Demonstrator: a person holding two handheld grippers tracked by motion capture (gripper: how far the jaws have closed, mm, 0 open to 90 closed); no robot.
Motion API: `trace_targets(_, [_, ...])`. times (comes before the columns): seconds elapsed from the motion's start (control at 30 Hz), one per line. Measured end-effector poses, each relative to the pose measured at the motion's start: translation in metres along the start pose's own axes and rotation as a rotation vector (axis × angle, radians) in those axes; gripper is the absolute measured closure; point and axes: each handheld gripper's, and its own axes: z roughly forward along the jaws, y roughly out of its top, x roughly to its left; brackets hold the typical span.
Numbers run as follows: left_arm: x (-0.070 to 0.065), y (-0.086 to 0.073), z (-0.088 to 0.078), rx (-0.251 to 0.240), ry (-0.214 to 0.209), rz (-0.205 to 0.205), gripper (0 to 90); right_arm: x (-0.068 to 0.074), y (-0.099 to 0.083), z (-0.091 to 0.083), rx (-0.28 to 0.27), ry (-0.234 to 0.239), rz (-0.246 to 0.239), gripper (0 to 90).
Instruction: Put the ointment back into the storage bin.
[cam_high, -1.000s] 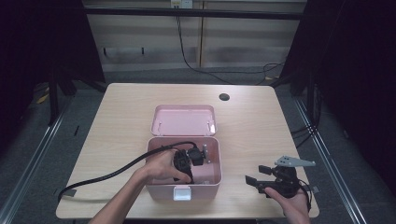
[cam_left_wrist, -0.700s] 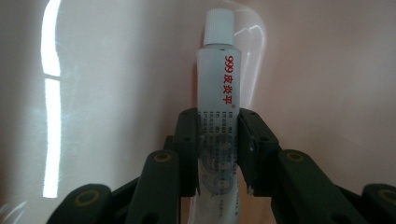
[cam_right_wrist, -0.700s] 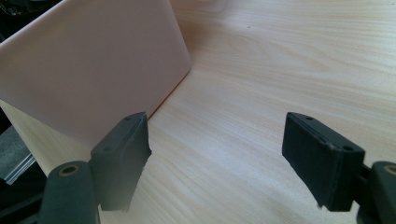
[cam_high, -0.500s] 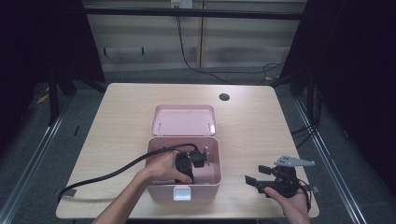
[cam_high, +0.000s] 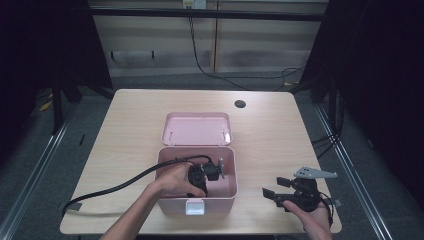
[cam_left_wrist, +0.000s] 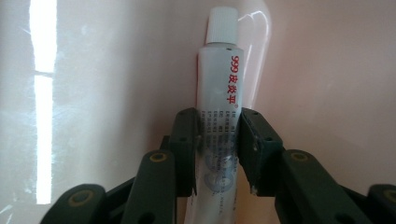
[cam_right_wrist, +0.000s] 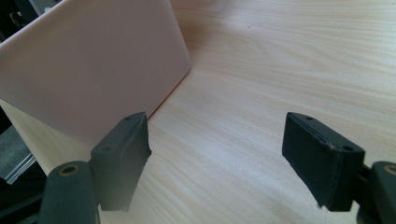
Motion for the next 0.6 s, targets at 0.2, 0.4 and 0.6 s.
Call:
trace_targets(0.2, [-0.001,0.0,-0.002,-0.004,-0.007,-0.001,64.8,0.0,0.0,0.0,0.001,-0.001,-0.001,22.9])
trace_targets(0.4, [-0.001,0.001,-0.009,-0.036,0.016,-0.024,58.7,0.0,0.0,0.0,-0.002,0.001,-0.003,22.9])
trace_targets(0.6, [-0.003,-0.001,-0.017,-0.068,0.041,-0.041,55.0,0.0,0.0,0.0,-0.002,0.001,-0.004,22.9])
